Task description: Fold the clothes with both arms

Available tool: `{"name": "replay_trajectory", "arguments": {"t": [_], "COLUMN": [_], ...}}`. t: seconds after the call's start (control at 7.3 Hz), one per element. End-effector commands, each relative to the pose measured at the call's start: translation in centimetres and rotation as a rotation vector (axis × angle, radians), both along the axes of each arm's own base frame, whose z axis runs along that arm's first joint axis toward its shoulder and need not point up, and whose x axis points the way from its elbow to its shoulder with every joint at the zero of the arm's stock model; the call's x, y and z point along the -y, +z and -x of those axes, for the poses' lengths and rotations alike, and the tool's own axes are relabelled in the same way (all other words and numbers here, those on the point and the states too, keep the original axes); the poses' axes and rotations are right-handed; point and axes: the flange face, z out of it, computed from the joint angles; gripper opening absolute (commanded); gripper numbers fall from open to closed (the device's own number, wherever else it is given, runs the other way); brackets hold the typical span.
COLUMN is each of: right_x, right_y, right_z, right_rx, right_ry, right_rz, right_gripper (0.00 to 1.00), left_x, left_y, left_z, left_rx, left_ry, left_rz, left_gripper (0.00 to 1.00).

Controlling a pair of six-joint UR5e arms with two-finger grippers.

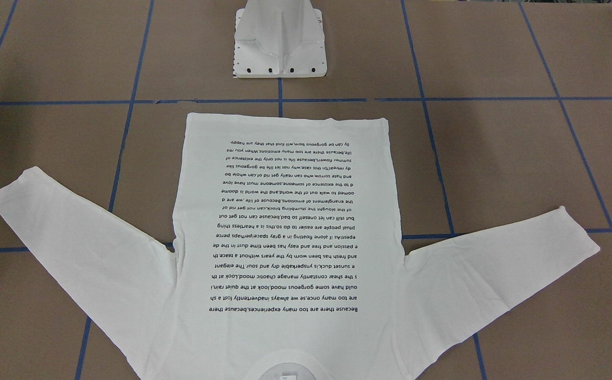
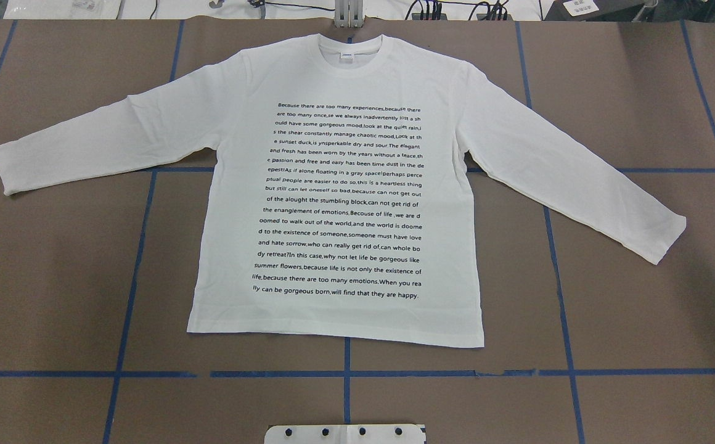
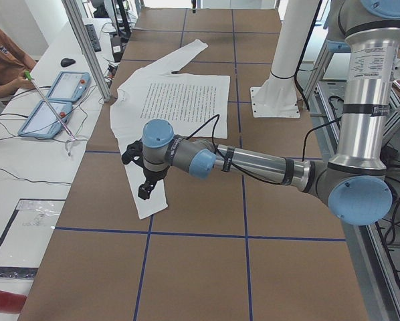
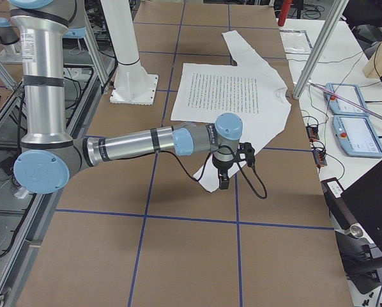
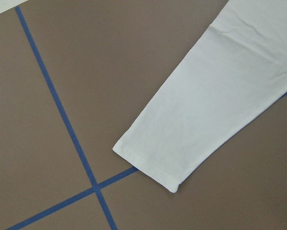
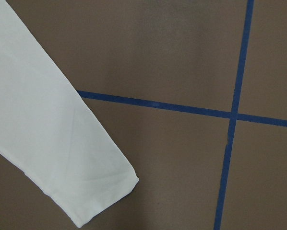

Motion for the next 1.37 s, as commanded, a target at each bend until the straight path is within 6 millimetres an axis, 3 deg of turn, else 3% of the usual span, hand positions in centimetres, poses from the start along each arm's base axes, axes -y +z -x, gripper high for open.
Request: {"name": "replay_trajectory", "arguments": {"t": [0.0, 0.27, 0.55, 0.96, 1.23], "right_x": [-0.1, -0.7, -0.9, -0.5, 0.4], "right_y": [0.2, 1.1, 1.7, 3.5, 6.3], "right_z": [-0.1, -0.2, 0.3, 5.1, 9.0], "right_rx": [-0.001, -0.006, -0.003, -0.009, 0.014], "right_ry": [0.003, 0.002, -0.008, -0.042, 0.047], "right_rz": [0.004, 0.016, -0.001, 0.089, 0.128], "right_gripper": [1.00, 1.00, 1.00, 1.00, 0.98], "left_x": [-1.4, -2.8, -2.6, -2.5, -2.5], "left_y": [-0.3, 0.5, 0.3, -1.0, -1.1], "left_z": [0.4, 0.5, 0.3, -0.1, -0.3], "left_rx": [0.008, -0.016, -0.019, -0.047, -0.077], "left_ry": [-0.009, 0.001, 0.005, -0.047, -0.054], "left_rz": [-0.006, 0.004, -0.001, 0.019, 0.045], "left_gripper": [1.00, 1.00, 1.00, 1.00, 1.00]}}
